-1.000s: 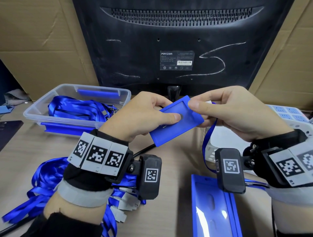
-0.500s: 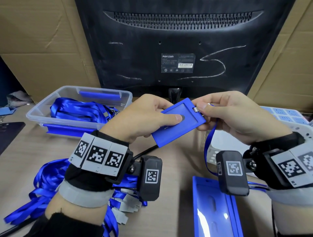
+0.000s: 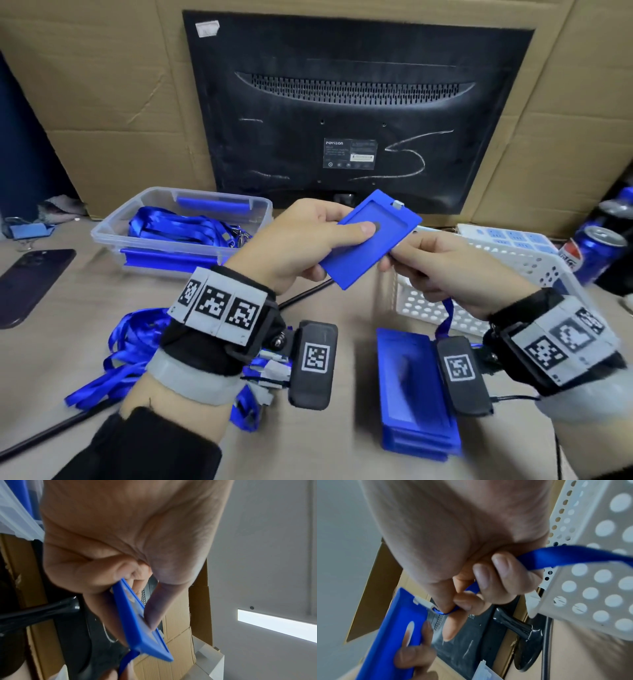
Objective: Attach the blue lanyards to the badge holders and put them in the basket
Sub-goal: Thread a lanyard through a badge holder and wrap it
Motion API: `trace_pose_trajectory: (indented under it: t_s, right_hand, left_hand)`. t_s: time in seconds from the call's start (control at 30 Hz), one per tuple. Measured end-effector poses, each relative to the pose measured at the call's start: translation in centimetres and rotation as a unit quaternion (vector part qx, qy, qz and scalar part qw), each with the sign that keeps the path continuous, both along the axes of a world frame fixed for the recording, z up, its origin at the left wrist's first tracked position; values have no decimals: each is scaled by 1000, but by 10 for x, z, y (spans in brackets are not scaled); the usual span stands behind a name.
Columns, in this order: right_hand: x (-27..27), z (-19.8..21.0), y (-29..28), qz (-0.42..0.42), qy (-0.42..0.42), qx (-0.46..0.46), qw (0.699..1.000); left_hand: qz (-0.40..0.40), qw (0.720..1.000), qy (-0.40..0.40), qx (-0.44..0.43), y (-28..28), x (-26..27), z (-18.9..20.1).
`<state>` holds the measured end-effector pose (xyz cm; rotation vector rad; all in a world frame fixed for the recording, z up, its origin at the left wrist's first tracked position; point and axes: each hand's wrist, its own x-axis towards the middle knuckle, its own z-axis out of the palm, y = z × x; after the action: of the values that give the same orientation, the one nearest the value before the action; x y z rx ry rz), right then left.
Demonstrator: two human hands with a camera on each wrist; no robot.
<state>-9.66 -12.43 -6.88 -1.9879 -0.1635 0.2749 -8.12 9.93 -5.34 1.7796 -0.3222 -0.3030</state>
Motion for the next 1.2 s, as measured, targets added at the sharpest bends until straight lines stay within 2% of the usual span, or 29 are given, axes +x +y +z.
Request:
trace_pose_trajectory:
  t_s: [0.1, 0.17, 0.27, 0.33, 0.47, 0.6, 0.67, 0.8, 0.9, 1.03, 1.13, 1.2]
  right_hand:
    - [-13, 6, 10, 6, -10, -78, 997]
    - [-21, 9, 15, 22, -39, -155, 987]
    - [-33, 18, 24, 75, -79, -251, 962]
    - [-41, 28, 28, 81, -102, -274, 953]
    - [-46, 49, 31, 49, -160, -287, 943]
    - [-46, 60, 34, 35, -192, -281, 940]
    - [-42, 58, 32, 13, -196, -271, 942]
    - [-36, 48, 23, -16, -153, -206, 966]
    - [-42, 43, 23, 21, -116, -192, 974]
    - [-50, 47, 27, 100, -120, -255, 954]
    - [-56, 56, 33, 149, -127, -286, 938]
    - [-59, 63, 38, 167, -138, -293, 931]
  left_hand:
    - [60, 998, -27, 26, -6, -8, -3]
    - [106, 986, -91, 88, -6, -10, -7]
    - [112, 961, -163, 193, -2, -14, -8]
    - [84, 953, -173, 234, 4, -19, -5]
    - [-48, 940, -167, 295, 18, -30, 3]
    - [-141, 927, -180, 296, 25, -40, 14]
    - [-154, 937, -169, 265, 27, -44, 20]
    - [-116, 977, -90, 154, 30, -48, 28]
    - [-37, 993, -50, 97, 28, -47, 32]
    - [86, 985, -70, 134, 28, -39, 29]
    - [109, 970, -93, 195, 29, -37, 25]
    - [91, 961, -105, 238, 27, -38, 23]
